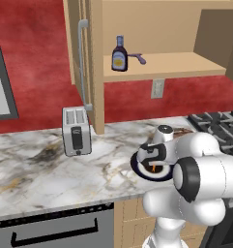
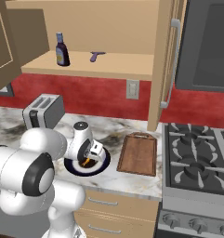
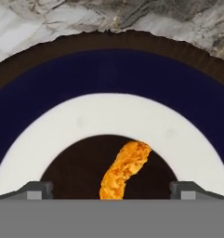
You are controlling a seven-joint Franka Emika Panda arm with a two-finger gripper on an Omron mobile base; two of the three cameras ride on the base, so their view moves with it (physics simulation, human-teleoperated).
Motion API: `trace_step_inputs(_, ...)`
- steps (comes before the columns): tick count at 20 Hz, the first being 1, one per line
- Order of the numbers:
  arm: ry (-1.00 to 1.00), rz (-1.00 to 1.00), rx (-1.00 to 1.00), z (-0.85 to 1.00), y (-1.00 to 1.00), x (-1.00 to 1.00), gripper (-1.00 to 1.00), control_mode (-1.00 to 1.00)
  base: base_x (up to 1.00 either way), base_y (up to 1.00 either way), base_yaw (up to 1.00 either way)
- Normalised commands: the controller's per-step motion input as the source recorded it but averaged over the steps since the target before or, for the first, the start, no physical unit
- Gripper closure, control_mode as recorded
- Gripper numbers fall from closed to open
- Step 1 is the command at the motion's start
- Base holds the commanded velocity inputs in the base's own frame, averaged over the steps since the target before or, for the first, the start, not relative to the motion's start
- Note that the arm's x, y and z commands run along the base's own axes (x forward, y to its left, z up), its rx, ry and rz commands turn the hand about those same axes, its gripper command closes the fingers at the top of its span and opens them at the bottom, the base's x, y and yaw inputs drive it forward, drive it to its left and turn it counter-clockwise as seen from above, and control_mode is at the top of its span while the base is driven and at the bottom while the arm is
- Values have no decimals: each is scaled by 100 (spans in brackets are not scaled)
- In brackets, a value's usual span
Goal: Pick the shrimp from the plate and place it on the cutting board. Then pick the condiment bottle from the cabinet and place it next to the cutting board.
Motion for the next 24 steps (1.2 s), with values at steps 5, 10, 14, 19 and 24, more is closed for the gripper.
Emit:
trace_step_inputs(5, 0, 0, 0, -7, 0, 0, 100, -100, 0, 0, 0)
trace_step_inputs(10, 0, 0, 0, -3, 0, 0, 100, -100, 0, 0, 0)
trace_step_inputs(14, 0, 0, 0, -1, 0, 0, 100, -100, 0, 0, 0)
trace_step_inputs(19, 0, 0, 0, -3, 0, 0, 100, -100, 0, 0, 0)
trace_step_inputs(24, 0, 0, 0, 0, 0, 0, 100, -100, 0, 0, 0)
